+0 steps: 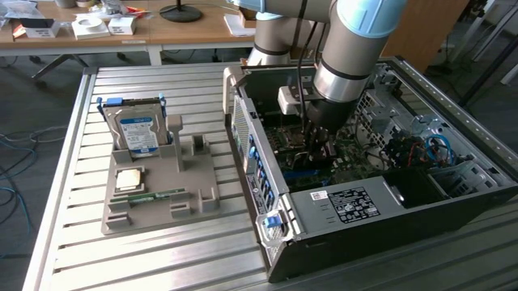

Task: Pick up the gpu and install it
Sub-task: 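Insert the gpu into the slot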

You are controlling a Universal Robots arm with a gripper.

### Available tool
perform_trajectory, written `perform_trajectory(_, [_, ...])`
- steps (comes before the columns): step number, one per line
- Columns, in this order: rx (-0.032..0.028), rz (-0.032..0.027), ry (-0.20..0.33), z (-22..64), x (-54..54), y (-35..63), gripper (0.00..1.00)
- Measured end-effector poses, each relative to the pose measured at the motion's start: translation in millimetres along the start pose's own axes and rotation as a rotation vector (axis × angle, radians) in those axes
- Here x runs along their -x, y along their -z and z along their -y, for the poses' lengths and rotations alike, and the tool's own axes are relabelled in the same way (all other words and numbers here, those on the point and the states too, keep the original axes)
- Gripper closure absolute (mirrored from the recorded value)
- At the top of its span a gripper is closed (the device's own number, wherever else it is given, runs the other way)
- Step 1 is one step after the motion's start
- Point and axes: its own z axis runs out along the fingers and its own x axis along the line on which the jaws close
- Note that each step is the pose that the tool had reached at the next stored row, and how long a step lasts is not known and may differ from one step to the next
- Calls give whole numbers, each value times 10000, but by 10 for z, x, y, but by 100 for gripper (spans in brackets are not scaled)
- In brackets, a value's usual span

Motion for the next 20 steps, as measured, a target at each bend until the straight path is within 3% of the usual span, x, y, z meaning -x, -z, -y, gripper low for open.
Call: perform_trajectory(20, [0, -1, 0, 0, 0, 12, 74])
